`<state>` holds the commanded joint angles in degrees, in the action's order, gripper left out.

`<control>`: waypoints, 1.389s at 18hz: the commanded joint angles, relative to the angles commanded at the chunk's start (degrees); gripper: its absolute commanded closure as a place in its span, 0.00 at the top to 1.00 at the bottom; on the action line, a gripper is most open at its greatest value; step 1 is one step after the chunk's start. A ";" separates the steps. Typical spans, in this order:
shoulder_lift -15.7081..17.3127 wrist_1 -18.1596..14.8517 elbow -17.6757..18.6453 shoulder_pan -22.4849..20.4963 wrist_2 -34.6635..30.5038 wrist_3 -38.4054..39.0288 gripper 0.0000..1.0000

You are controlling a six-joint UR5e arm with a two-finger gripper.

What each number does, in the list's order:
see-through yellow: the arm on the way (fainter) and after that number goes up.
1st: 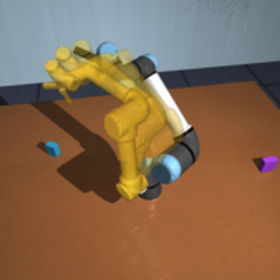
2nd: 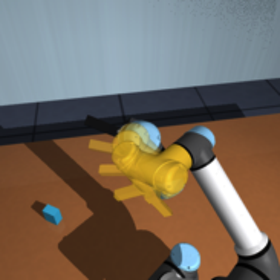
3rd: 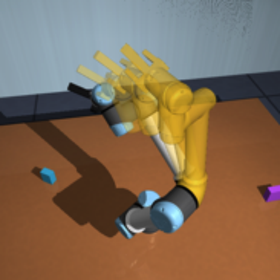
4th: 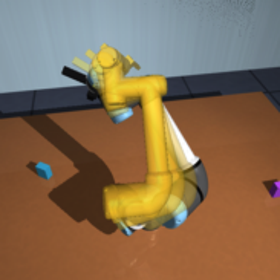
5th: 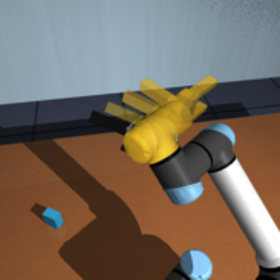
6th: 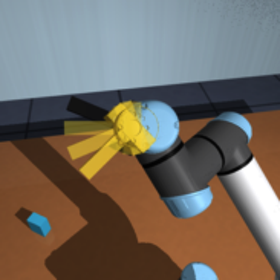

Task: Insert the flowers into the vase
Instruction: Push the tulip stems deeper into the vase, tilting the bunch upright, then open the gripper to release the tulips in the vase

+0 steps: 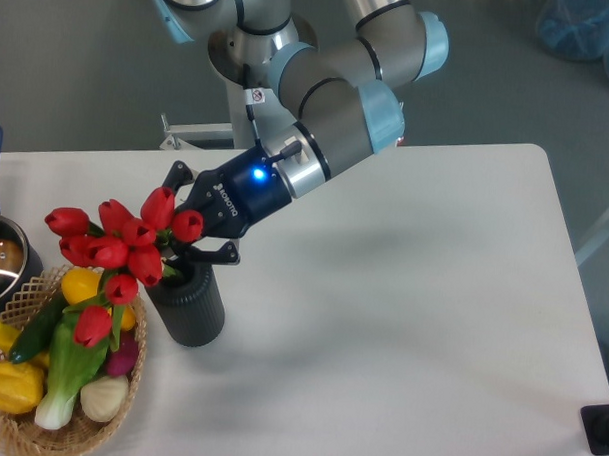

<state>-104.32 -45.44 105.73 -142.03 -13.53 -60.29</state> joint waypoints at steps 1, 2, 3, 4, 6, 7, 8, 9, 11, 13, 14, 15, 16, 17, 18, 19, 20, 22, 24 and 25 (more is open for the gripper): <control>-0.26 0.00 0.09 0.00 0.00 0.00 0.20; -0.27 0.00 0.09 0.00 0.00 0.00 0.23; -0.35 0.00 0.26 0.00 -0.18 -0.09 0.25; -0.35 0.00 0.70 0.00 -0.35 -0.09 0.27; -0.62 0.00 1.49 -0.09 -1.40 -1.13 0.34; -0.70 0.00 1.84 -0.26 -1.93 -2.10 0.36; -0.70 0.00 2.19 -0.35 -2.11 -2.63 0.38; -0.70 -0.09 2.29 -0.44 -2.37 -2.90 0.42; -0.79 -0.17 2.46 -0.70 -2.99 -3.08 0.46; -0.79 -0.18 2.46 -1.05 -4.22 -3.08 0.55; -0.79 -0.18 2.55 -1.14 -4.92 -3.08 0.61; -0.71 -0.18 2.90 -1.32 -5.27 -3.08 0.67; -0.70 -0.18 3.25 -1.58 -5.45 -3.08 0.88; -0.62 -0.18 3.69 -2.02 -5.89 -3.08 1.00; -0.53 -0.18 4.04 -2.20 -6.50 -3.08 1.00; -0.27 -0.18 4.13 -2.28 -7.29 -3.08 1.00; 0.00 -0.18 4.31 -2.55 -8.43 -3.08 1.00; 1.05 -0.18 4.66 -3.25 -11.42 -3.16 1.00; 2.19 -0.18 5.36 -3.69 -13.53 -3.16 1.00; 2.72 -0.18 5.36 -4.04 -14.84 -3.16 1.00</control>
<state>-101.61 -45.62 111.09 -146.07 -28.38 -63.46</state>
